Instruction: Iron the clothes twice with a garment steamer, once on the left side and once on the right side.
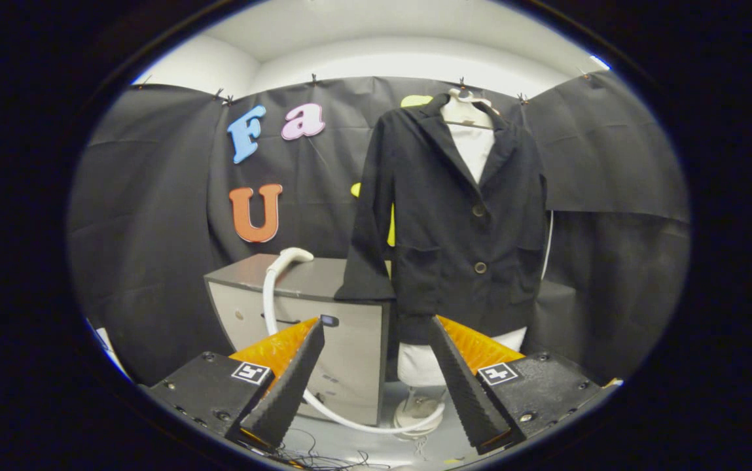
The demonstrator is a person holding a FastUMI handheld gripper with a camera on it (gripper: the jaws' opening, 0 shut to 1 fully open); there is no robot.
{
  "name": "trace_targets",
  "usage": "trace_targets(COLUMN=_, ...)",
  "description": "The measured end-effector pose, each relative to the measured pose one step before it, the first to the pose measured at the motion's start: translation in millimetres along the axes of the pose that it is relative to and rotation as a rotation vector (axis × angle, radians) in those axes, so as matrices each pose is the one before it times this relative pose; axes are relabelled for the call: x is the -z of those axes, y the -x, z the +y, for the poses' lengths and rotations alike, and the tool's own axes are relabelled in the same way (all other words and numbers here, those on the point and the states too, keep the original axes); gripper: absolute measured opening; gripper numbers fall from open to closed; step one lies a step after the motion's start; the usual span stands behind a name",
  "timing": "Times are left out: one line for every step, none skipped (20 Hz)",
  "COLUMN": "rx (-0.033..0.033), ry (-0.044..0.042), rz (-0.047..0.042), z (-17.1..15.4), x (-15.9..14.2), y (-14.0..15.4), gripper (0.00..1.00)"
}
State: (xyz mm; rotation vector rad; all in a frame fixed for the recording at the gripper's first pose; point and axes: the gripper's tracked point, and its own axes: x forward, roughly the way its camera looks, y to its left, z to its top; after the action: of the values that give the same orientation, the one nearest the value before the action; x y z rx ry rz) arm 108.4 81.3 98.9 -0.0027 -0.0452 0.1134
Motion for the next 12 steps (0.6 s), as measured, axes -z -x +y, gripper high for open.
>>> trace_targets(rx=-0.02303, ry=0.00799, rz=-0.00905, z=9.9, x=-12.01, y=-15.05, gripper=1.0)
trace_targets(rx=-0.02218, ry=0.00392, rz=-0.00996, z=10.11, x=-9.95, y=-16.81, gripper=1.0)
trace_targets(rx=-0.02481, ry=-0.00037, rz=-0.00786, z=11.68, x=-10.9, y=-17.64, gripper=1.0)
trace_targets(rx=-0.0234, ry=-0.00224, rz=0.00131, z=9.25, x=-5.6, y=-20.96, gripper=1.0)
trace_targets(rx=-0.01759, ry=-0.00463, rz=-0.00364, z=7.91, x=-9.25, y=-19.68, gripper=1.0)
trace_targets(rx=-0.01725, ry=-0.00379, rz=-0.00303, z=7.16, x=-7.56, y=-18.18, gripper=1.0)
trace_targets(rx=-0.01477, ry=-0.00152, rz=-0.00414, z=8.97, x=-8.84, y=-18.65, gripper=1.0)
trace_targets(rx=-0.01383, ry=-0.00211, rz=0.00202, z=8.44, x=-6.24, y=-19.05, gripper=1.0)
trace_targets(rx=-0.02176, ry=0.00016, rz=0.00378, z=10.38, x=-5.88, y=-18.66, gripper=1.0)
trace_targets(rx=-0.01385, ry=0.00091, rz=0.0035, z=10.31, x=-3.56, y=-19.25, gripper=1.0)
trace_targets(rx=-0.0127, ry=0.002, rz=0.00996, z=8.09, x=-3.24, y=-20.03, gripper=1.0)
trace_targets(rx=-0.01298, ry=0.00116, rz=0.01499, z=9.26, x=-0.36, y=-18.56, gripper=1.0)
